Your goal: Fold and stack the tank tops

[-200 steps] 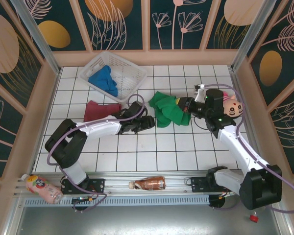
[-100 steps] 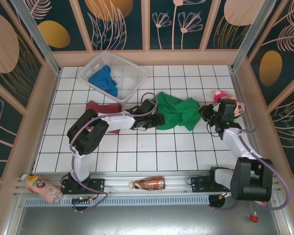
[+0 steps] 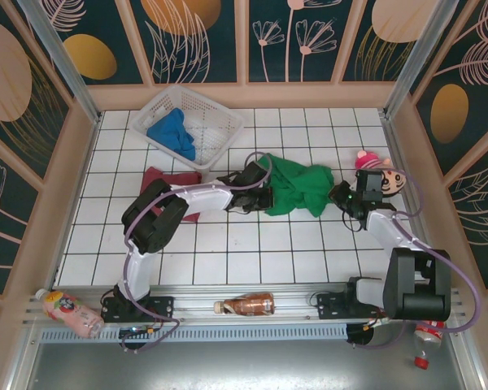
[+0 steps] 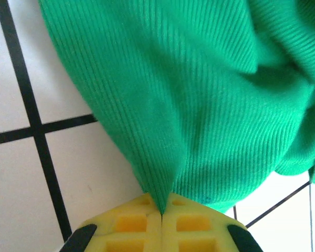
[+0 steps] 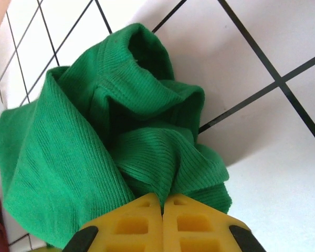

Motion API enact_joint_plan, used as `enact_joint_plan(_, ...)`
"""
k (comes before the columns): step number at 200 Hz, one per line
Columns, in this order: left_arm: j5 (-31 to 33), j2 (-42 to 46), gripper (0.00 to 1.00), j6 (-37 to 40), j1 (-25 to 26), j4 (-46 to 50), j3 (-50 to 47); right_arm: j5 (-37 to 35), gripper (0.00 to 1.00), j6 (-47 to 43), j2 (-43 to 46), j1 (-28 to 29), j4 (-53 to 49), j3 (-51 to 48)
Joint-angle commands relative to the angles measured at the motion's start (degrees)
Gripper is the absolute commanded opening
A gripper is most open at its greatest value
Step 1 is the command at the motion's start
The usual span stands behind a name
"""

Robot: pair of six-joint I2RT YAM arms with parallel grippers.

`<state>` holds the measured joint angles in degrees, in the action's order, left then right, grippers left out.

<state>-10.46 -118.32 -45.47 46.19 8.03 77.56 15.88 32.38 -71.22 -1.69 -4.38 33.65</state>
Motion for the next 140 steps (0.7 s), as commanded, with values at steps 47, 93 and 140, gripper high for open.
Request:
enact_joint_plan(47,15.9,15.4,0.00,7.4,-1.3,25.7,23.2,2.9,0.00,-7.8,6.3,0.7,-5.0,16.0)
enact_joint_plan(93,27.8,15.7,0.00,14.3,-4.4,38.1,47.5,4.7,0.00,-4.6,3.3,0.4,2.0,32.3)
enact_joint_plan(140,23.8,8.2,0.00,18.1,-12.1,34.6,61.8,8.8,0.00,1.7,-10.7,-1.7,9.6,47.0)
